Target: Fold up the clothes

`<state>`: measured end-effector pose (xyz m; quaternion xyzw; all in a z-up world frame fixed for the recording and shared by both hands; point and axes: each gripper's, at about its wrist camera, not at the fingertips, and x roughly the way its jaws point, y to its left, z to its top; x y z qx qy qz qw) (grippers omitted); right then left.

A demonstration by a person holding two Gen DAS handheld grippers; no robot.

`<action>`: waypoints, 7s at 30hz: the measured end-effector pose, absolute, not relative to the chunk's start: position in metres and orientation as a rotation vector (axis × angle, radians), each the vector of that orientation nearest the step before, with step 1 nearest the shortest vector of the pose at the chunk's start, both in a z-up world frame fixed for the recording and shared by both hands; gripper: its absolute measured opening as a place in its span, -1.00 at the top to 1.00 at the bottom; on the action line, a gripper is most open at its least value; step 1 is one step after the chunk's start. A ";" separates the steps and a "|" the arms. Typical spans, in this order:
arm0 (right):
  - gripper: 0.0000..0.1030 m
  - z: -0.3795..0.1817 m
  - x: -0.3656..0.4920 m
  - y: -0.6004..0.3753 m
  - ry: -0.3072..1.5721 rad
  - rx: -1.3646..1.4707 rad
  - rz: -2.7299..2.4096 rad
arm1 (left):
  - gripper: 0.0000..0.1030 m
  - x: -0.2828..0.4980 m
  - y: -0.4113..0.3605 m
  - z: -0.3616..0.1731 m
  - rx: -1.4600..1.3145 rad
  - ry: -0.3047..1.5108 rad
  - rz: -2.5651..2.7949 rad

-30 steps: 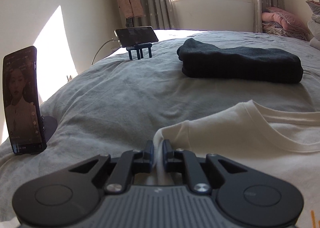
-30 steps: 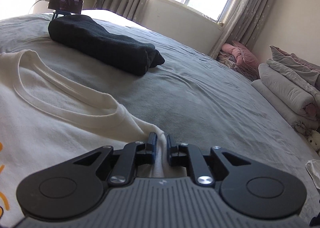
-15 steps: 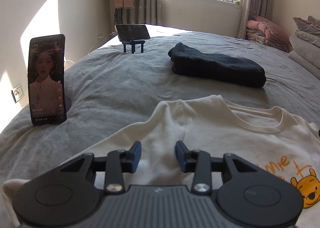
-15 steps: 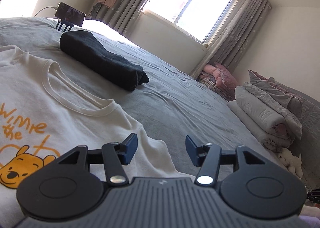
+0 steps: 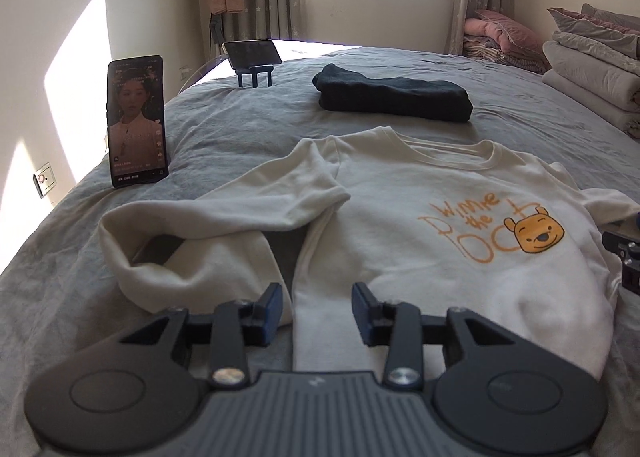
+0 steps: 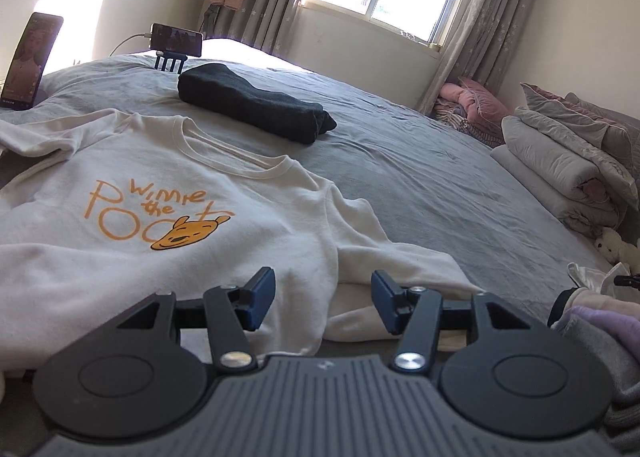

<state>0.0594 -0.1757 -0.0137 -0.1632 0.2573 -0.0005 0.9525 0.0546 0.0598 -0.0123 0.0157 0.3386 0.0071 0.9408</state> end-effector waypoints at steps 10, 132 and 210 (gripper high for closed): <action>-0.09 -0.017 0.024 -0.172 0.550 -0.305 0.041 | 0.25 0.006 0.050 -0.026 0.092 0.708 -0.023; 0.54 -0.019 -0.076 -0.273 0.896 0.211 0.228 | 0.12 -0.055 0.133 -0.014 -0.423 0.781 -0.359; 0.23 0.009 0.099 -0.309 0.771 0.457 0.161 | 0.11 0.084 0.122 0.001 -0.276 0.688 -0.053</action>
